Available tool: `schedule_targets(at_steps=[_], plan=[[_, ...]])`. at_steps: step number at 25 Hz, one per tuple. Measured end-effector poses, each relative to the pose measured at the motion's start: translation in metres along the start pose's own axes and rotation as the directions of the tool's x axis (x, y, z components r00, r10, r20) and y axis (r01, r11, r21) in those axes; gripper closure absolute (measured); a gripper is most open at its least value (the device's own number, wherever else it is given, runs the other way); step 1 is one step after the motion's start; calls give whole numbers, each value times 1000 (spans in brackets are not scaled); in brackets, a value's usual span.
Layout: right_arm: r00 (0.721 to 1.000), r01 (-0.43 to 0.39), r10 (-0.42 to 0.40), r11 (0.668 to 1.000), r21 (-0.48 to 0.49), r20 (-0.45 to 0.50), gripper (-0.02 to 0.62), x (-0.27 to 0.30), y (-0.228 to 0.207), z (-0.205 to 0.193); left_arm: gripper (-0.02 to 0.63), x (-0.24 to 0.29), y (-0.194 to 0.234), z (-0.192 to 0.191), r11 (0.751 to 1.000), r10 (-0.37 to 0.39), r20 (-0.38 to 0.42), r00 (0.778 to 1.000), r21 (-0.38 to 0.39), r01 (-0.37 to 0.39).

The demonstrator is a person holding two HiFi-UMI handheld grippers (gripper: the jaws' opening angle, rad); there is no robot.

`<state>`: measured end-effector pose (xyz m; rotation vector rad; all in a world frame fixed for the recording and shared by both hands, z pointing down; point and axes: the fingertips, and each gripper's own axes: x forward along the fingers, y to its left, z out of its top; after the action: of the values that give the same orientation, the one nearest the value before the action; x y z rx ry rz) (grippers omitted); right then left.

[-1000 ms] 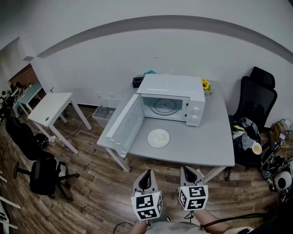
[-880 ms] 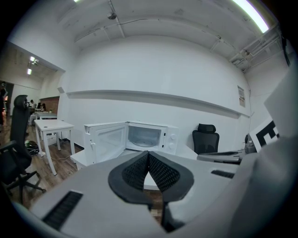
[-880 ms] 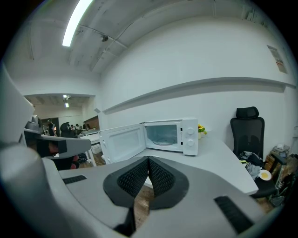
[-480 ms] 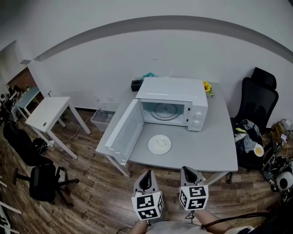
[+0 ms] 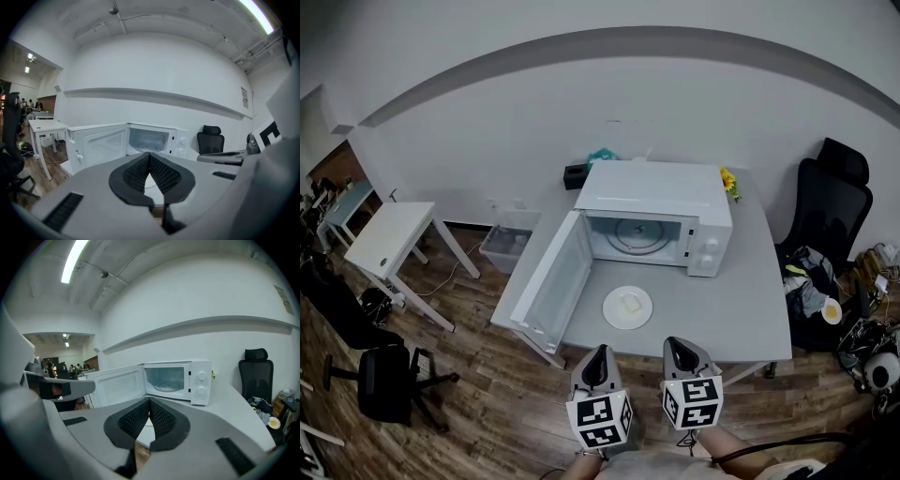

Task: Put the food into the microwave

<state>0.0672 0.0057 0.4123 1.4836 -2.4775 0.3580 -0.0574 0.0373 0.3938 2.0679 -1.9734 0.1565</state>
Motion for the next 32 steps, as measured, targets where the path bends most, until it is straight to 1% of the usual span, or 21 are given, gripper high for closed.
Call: schedule_targets(at_steps=[7, 15, 25, 32], plan=[[1000, 25, -25, 999, 20, -7, 580, 23, -12, 10, 603, 28, 2, 7, 1000, -26, -20, 999, 8, 27], [999, 45, -45, 998, 32, -3, 580, 51, -20, 22, 603, 58, 11, 21, 999, -45, -22, 999, 5, 45], [998, 55, -55, 998, 35, 19, 580, 97, -23, 50, 603, 100, 27, 50, 997, -69, 7, 998, 19, 68], [998, 56, -56, 998, 31, 12, 580, 133, -21, 64, 603, 127, 43, 61, 996, -84, 5, 996, 5, 84]])
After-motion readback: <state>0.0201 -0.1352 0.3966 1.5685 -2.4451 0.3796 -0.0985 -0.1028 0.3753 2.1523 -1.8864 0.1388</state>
